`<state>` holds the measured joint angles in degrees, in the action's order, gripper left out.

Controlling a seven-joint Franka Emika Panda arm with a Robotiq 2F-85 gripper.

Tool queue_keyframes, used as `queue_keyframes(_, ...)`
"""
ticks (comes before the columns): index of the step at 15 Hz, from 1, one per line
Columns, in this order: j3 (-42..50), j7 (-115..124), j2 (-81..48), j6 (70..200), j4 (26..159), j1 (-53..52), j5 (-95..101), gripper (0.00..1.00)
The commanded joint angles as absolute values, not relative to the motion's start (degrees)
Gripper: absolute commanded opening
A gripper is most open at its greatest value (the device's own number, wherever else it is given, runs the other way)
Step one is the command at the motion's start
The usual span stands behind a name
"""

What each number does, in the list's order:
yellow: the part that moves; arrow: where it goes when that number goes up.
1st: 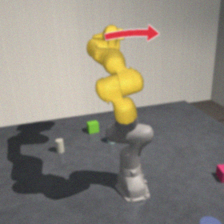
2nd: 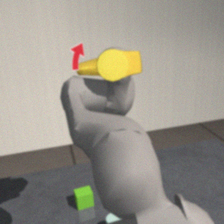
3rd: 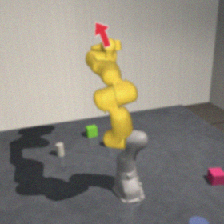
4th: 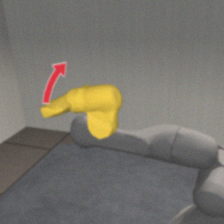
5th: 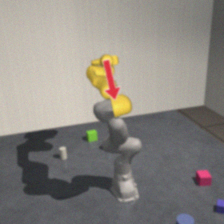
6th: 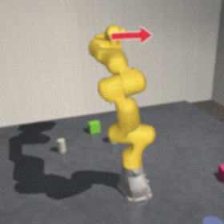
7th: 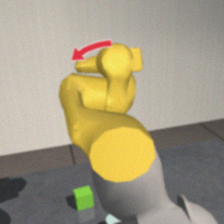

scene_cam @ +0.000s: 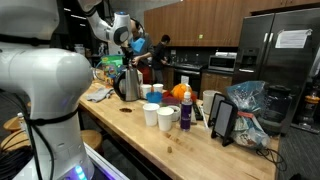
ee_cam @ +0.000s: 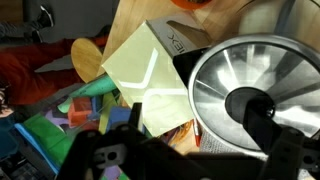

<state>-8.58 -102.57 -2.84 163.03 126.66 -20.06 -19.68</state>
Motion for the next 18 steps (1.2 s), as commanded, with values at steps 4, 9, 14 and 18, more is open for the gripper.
queue_keyframes(4,-8.59,-104.99,-2.93,162.99,126.93,-19.64,-23.58,1.0)
queue_keyframes(9,-8.39,-104.49,-2.25,162.77,127.74,-19.44,-24.49,1.0)
queue_keyframes(14,-8.36,-104.57,-1.88,162.44,128.9,-19.35,-27.53,1.0)
queue_keyframes(18,-8.23,-104.41,-1.83,162.09,129.56,-19.38,-29.76,1.0)
